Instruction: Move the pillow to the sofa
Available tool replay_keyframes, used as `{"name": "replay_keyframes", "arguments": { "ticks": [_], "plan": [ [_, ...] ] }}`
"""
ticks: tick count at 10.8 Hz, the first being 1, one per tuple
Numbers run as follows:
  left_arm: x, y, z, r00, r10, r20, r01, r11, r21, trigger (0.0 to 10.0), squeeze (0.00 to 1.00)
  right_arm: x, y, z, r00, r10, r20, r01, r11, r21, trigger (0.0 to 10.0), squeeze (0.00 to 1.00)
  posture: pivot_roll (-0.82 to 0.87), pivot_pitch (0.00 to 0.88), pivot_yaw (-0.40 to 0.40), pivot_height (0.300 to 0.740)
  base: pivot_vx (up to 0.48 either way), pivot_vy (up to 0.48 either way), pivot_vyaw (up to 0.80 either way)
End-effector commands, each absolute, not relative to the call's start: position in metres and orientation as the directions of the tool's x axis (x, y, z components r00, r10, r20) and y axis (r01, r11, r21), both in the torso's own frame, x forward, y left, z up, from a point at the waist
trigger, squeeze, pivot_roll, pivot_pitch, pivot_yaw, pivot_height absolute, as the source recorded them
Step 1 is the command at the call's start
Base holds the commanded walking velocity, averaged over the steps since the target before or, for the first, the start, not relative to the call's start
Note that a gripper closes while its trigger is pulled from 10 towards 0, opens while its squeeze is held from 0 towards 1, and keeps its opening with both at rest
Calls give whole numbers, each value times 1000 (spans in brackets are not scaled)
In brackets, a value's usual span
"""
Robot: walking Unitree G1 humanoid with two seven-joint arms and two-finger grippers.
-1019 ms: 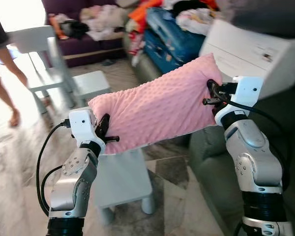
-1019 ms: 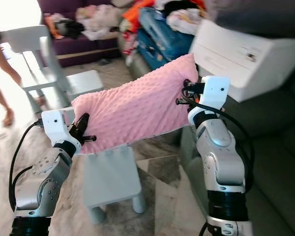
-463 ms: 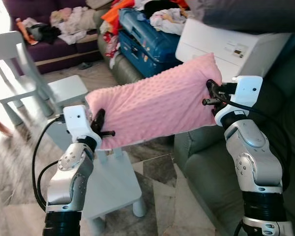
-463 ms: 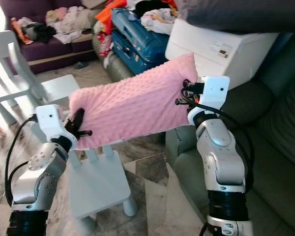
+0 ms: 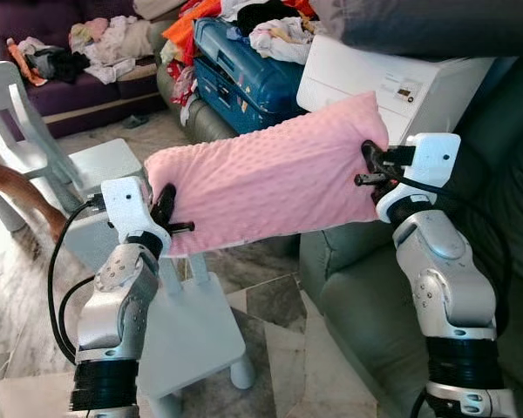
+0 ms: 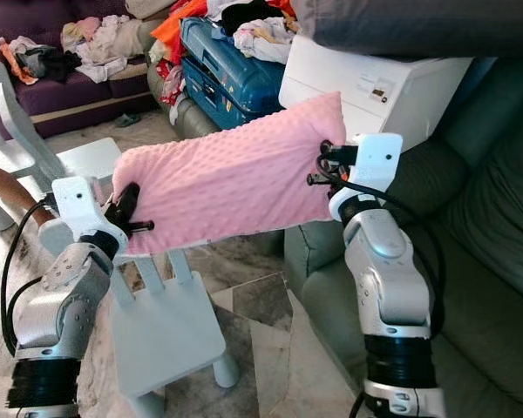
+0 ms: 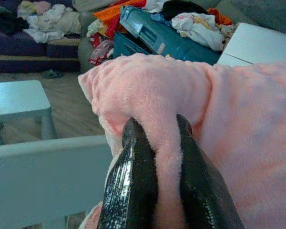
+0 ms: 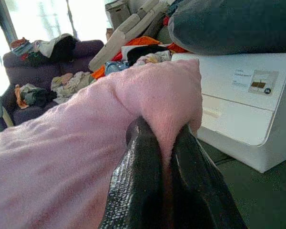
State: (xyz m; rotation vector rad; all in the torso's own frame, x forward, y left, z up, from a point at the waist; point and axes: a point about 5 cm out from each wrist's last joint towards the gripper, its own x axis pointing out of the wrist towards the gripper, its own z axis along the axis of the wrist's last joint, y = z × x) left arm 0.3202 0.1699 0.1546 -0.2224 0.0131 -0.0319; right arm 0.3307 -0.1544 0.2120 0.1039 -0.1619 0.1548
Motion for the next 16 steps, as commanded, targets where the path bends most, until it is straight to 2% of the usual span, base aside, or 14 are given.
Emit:
{"name": "replay_keyframes", "arguments": {
  "ticks": [1,2,6,7,9,11,16],
  "plan": [
    [321,172,154,1000,-26,-13,23,978,-208,10000,0,330,-156,213,978,128,166,-148,983,112,10000,0,-93,21,9,740,0,0,-788],
    [320,171,154,999,-33,-9,30,973,-228,10000,0,331,-158,211,981,119,154,-139,982,125,10000,0,-91,30,5,740,0,0,-781],
    [320,167,155,996,-90,-8,87,983,-161,10000,0,331,-164,203,989,84,119,-102,984,149,10000,0,-88,36,6,740,0,0,-781],
    [321,166,156,995,-95,-9,92,980,-174,10000,0,331,-165,203,989,82,123,-100,983,153,10000,0,-91,39,6,740,0,0,-775],
    [321,162,156,993,-117,-5,114,975,-190,10000,0,330,-166,203,989,83,125,-101,985,143,10000,0,-94,41,5,740,0,0,0],
    [320,162,153,995,-94,-24,86,971,-221,10000,0,331,-165,202,991,83,106,-99,983,152,10000,0,-97,46,4,740,0,0,-787],
    [318,157,154,989,-143,-19,136,966,-219,10000,0,329,-166,202,991,83,103,-97,985,140,10000,0,-101,53,3,740,0,0,-769]
  ]
}}
